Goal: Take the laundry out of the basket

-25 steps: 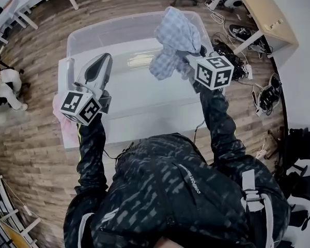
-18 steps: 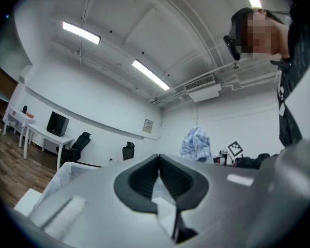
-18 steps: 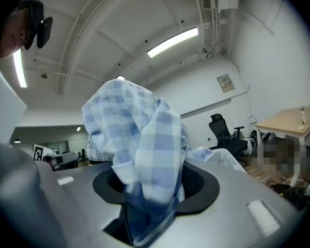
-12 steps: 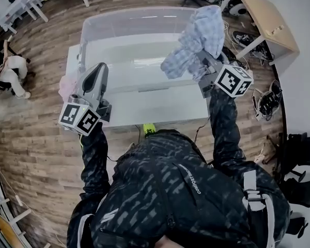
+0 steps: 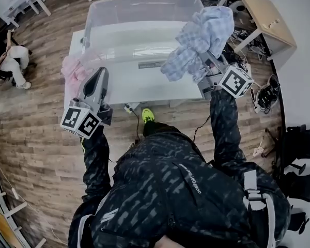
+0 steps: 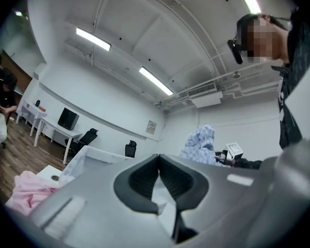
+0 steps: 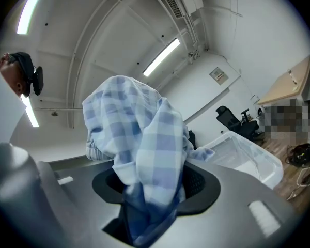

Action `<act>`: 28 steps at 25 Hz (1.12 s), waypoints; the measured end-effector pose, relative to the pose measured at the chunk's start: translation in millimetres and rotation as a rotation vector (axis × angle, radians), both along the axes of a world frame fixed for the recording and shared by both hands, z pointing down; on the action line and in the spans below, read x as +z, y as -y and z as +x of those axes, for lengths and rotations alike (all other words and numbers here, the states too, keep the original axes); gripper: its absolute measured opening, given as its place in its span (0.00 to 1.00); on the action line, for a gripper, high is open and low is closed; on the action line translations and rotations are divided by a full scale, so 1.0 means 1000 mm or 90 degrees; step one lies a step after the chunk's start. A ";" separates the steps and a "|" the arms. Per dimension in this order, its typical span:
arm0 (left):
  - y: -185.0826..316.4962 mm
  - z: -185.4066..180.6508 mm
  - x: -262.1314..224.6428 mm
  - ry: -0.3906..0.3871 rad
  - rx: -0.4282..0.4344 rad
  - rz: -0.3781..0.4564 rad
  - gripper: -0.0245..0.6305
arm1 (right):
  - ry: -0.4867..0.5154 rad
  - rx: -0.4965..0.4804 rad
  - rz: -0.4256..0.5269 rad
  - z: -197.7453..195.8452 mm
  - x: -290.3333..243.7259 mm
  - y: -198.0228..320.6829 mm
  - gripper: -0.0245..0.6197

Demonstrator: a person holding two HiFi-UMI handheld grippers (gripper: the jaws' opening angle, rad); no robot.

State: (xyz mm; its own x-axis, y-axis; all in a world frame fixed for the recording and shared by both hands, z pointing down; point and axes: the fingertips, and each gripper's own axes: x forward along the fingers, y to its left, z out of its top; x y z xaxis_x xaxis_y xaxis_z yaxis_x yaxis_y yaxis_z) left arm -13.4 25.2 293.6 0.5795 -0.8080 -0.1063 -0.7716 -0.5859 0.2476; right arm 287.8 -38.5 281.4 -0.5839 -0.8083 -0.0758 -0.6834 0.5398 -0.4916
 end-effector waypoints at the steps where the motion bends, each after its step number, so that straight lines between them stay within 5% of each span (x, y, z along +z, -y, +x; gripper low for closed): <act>1: -0.011 -0.001 0.004 -0.004 0.000 -0.004 0.05 | 0.005 -0.007 -0.006 -0.003 0.003 -0.011 0.38; 12: -0.088 -0.007 0.038 -0.046 -0.007 -0.064 0.05 | 0.064 -0.057 -0.061 -0.016 0.034 -0.094 0.38; 20: -0.096 -0.011 0.043 -0.041 -0.015 -0.069 0.05 | 0.069 -0.066 -0.056 -0.017 0.038 -0.102 0.38; 28: -0.092 0.023 0.039 -0.032 0.015 -0.072 0.05 | 0.072 -0.072 -0.063 -0.005 0.041 -0.113 0.38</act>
